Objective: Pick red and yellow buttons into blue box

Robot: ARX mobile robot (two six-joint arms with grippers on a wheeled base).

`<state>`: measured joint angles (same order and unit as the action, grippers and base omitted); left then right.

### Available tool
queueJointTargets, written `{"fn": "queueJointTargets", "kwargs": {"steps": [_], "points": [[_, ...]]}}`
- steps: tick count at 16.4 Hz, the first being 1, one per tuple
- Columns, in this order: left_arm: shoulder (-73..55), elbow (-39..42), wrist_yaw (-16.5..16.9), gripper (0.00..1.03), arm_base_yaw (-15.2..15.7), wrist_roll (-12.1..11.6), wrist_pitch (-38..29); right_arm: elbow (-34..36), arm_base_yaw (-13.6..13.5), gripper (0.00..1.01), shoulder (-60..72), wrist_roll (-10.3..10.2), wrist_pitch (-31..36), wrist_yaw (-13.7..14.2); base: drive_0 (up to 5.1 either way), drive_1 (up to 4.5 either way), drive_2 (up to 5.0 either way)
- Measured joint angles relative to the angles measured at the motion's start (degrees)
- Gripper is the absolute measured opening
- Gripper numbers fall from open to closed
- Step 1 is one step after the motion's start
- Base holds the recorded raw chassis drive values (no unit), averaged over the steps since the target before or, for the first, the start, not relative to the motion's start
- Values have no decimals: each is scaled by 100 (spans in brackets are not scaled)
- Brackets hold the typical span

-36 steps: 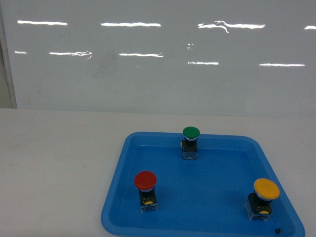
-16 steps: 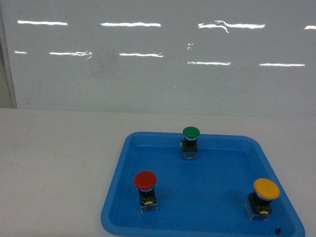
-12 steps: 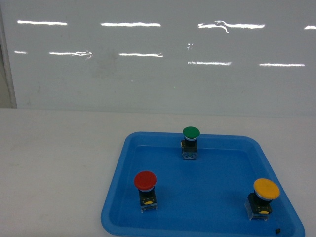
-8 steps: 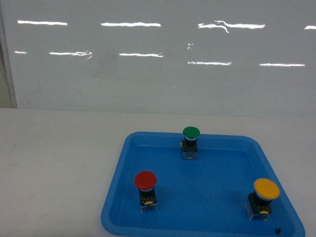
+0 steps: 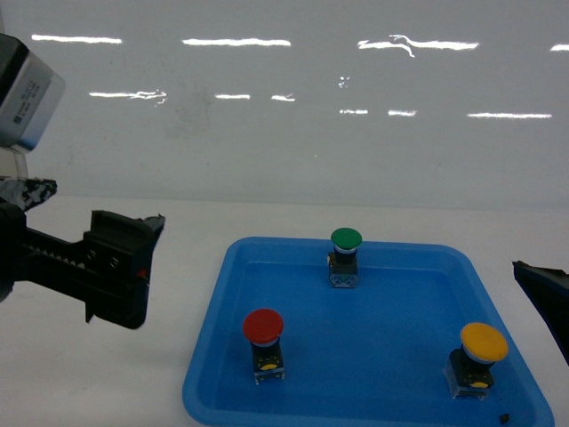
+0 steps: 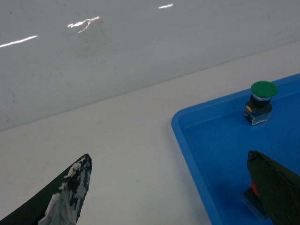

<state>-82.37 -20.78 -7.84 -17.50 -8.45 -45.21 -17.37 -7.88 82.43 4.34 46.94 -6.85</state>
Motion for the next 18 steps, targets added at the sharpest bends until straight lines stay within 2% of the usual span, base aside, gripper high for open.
{"fn": "queueJointTargets", "kwargs": {"steps": [4, 5, 7, 8, 10, 13, 15, 18], "points": [[46, -2, -11, 98, 13, -55, -26, -4, 0, 98, -83, -28, 74, 39, 0, 0, 0], [46, -2, -9, 98, 13, -59, -26, -2, -24, 98, 4, -52, 271, 48, 0, 0, 0], [46, -2, -9, 98, 13, -59, -26, -109, -160, 98, 612, -37, 328, 216, 0, 0, 0], [46, -2, -11, 98, 13, -59, -26, -275, -214, 98, 850, -28, 188, 216, 0, 0, 0], [46, -2, -9, 98, 13, -59, -24, -824, -358, 98, 1364, 55, 175, 186, 0, 0, 0], [46, -2, -11, 98, 13, -59, -26, -1416, -470, 98, 2076, 262, -363, 92, 0, 0, 0], [46, -2, -9, 98, 13, -59, -24, -1506, -540, 98, 2369, 358, -485, 0, 0, 0, 0], [46, -2, -9, 98, 13, -59, -26, -1687, -688, 98, 2883, 645, -570, 42, 0, 0, 0]]}}
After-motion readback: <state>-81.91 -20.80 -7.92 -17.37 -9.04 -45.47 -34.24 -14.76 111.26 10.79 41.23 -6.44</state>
